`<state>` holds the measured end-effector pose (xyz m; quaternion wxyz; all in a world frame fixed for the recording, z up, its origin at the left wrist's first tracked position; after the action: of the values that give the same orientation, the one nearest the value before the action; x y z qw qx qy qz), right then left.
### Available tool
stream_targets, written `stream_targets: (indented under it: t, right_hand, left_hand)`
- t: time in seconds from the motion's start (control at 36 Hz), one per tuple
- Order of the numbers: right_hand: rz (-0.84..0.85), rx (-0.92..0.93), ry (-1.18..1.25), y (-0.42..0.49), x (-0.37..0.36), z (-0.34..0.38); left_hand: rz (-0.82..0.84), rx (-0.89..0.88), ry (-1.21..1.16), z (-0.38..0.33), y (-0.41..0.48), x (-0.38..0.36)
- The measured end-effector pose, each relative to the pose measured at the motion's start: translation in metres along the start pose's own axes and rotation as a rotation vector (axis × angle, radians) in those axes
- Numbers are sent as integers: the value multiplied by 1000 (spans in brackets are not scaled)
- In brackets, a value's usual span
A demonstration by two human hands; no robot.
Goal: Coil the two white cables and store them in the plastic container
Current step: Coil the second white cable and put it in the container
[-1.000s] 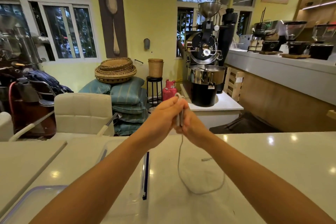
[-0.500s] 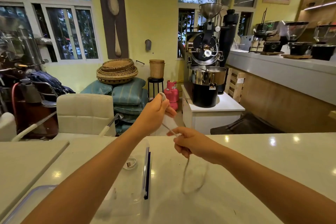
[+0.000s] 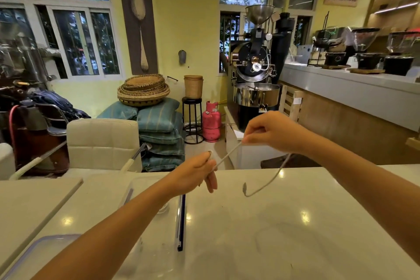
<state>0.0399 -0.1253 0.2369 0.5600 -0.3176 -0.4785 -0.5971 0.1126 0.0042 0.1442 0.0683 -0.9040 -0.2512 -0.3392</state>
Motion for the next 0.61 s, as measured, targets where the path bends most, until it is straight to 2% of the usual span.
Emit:
stream_targets:
  t: [0.14, 0.22, 0.33, 0.47, 0.61]
  right_hand:
    - [-61, 44, 140, 7, 18, -6]
    - [-115, 77, 220, 11, 25, -9]
    - [-167, 74, 361, 16, 30, -14]
    - [-171, 72, 558, 26, 19, -24]
    - [-78, 71, 735, 35, -12, -24]
  left_hand:
    - [52, -91, -247, -14, -6, -8]
    - [137, -144, -494, -23, -10, -12]
    - [233, -227, -698, -38, -14, -13]
    - [341, -317, -762, -56, -20, -18]
    - [373, -372, -778, -72, -23, -13]
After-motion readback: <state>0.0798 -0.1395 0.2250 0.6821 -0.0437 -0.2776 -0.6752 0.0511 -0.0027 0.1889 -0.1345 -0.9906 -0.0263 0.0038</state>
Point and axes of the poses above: each hand's wrist, its own y-axis towards the middle knuckle, its own x-axis out of the back of the hand, z = x × y, the point moved 5 cm from there along y, towards the middle knuckle, and after that the axes turned 5 degrees about z, right-handed, at the moved point
